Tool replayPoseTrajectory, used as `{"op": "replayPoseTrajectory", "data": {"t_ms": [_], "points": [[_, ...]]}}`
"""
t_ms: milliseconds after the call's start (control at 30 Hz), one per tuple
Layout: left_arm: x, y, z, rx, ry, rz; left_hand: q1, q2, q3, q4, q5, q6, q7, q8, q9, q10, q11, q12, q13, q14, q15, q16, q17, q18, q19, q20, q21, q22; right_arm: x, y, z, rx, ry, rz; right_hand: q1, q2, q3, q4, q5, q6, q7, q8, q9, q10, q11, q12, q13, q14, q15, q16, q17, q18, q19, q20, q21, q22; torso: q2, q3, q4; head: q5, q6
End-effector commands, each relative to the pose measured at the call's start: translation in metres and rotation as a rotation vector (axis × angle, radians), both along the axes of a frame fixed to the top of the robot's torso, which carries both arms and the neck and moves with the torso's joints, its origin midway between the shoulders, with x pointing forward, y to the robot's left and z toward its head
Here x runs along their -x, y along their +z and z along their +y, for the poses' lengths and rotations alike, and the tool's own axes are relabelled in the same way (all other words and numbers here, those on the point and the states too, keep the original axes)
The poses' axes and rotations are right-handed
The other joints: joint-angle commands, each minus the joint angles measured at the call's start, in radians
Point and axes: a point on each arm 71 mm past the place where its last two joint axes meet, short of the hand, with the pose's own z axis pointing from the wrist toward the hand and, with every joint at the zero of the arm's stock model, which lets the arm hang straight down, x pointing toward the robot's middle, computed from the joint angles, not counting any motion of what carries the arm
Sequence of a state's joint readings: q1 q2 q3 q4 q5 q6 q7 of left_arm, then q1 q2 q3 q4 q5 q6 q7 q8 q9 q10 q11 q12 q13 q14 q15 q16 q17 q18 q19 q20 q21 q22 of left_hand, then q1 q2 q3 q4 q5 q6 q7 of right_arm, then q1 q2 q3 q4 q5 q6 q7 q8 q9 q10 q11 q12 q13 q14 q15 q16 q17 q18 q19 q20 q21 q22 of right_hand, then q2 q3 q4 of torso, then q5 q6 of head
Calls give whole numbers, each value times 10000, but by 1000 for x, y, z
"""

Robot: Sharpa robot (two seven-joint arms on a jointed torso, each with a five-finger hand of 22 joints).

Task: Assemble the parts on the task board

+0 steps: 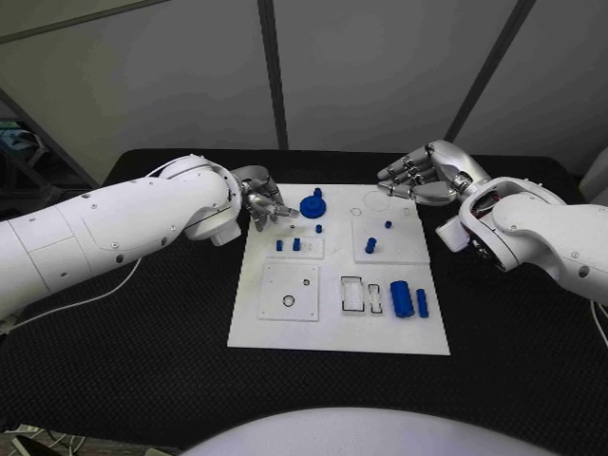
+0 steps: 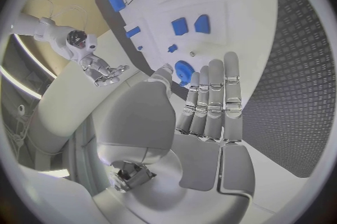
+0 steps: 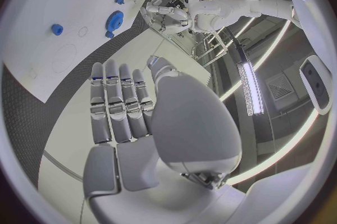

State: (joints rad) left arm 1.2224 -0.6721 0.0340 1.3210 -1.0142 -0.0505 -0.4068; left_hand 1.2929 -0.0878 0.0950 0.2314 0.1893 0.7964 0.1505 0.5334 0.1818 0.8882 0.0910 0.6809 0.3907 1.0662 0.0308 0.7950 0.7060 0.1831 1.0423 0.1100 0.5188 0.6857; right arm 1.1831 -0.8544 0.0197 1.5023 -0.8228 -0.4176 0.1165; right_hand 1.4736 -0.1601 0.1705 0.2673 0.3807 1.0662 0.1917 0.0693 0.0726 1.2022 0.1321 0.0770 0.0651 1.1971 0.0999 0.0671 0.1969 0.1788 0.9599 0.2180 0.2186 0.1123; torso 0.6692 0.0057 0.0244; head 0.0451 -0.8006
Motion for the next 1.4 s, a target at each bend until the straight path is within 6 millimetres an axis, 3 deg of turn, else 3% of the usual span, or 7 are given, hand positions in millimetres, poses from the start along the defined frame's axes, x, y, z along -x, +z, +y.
{"op": "replayPoseTrajectory", "data": {"t_ms": [33, 200, 533, 733, 867, 1133, 1400], "points": [[-3, 19, -19, 1545, -1342, -2432, 938, -71, 392, -358, -18, 119, 68, -543, -429, 51, 55, -443, -636, -88, 29, -391, -688, -77, 110, 192, -602, -527, 0, 1, 1, -5, 99, -42, -28, 61, 74, -18, 66, 5, -29, -31, 11, -51, -34, 52, -16, 10, -54, -19, -17, 51, 95, 12, -46, -16, 10, -1, -26, -59, 54], [-2, 23, -36, 1453, -2547, -4075, 1892, -681, 1166, -1023, -63, 738, -3, -1300, -1014, 475, 16, -1173, -1704, 229, -80, -177, -1253, -24, 662, 137, -734, -739, 0, 1, 2, 70, 135, -112, -17, 64, 86, -25, 70, 10, -33, -29, 12, -50, -37, 53, -16, 12, -56, -18, -21, 52, 100, 11, -50, -19, 5, 2, -17, -117, 101], [3, 6, -62, -173, -4316, -5025, 1627, -1160, 1513, -1418, -133, 1241, -81, -1978, -1175, 650, -41, -1747, -2635, 1139, -183, 1301, -1231, -12, 1570, -17, 39, -208, 1, 2, 5, 122, 214, -164, 1, 69, 105, -37, 76, 16, -38, -27, 13, -48, -42, 56, -16, 18, -60, -16, -27, 53, 108, 9, -57, -24, 13, -6, -20, -193, 166], [4, -2, -67, -879, -4675, -4923, 1400, -1187, 1639, -1515, -139, 1458, -145, -2267, -1168, 772, -108, -1786, -2937, 2212, -279, 3266, 385, -28, 2284, -112, 832, 375, 1, 2, 6, 119, 241, -167, 1, 69, 105, -37, 76, 16, -38, -27, 13, -48, -42, 56, -16, 18, -60, -16, -27, 53, 108, 9, -57, -24, 6, -14, -20, -127, 150], [2, -7, -68, -1268, -4723, -4754, 1300, -1198, 1739, -1559, -140, 1573, -141, -2419, -1165, 823, -116, -1844, -3099, 2694, -291, 4101, 1224, -204, 2769, -151, 2182, 1552, 1, 2, 6, 116, 249, -170, 1, 69, 105, -37, 76, 16, -38, -27, 13, -48, -42, 56, -16, 18, -60, -16, -27, 53, 108, 9, -57, -24, -5, -14, -4, -146, 135], [-1, -13, -70, -1706, -4755, -4335, 1244, -1149, 1941, -1632, -134, 1774, -152, -2569, -1160, 960, -132, -1942, -3241, 3137, -326, 4742, 1878, -444, 3206, -165, 3784, 2992, 1, 2, 7, 107, 267, -179, 1, 69, 105, -37, 76, 16, -38, -27, 13, -48, -42, 56, -16, 18, -60, -16, -27, 53, 108, 9, -57, -24, 6, -21, -1, -158, 158], [-4, -19, -71, -1978, -4725, -4030, 1232, -1131, 2065, -1667, -131, 1876, -163, -2621, -1159, 1055, -150, -2004, -3257, 3253, -339, 4883, 2002, -495, 3289, -171, 4159, 3338, 1, 2, 8, 100, 280, -186, 1, 69, 105, -37, 76, 16, -38, -27, 13, -48, -42, 56, -16, 18, -60, -16, -27, 53, 108, 9, -57, -24, -2, 0, -15, -159, 125]]}}
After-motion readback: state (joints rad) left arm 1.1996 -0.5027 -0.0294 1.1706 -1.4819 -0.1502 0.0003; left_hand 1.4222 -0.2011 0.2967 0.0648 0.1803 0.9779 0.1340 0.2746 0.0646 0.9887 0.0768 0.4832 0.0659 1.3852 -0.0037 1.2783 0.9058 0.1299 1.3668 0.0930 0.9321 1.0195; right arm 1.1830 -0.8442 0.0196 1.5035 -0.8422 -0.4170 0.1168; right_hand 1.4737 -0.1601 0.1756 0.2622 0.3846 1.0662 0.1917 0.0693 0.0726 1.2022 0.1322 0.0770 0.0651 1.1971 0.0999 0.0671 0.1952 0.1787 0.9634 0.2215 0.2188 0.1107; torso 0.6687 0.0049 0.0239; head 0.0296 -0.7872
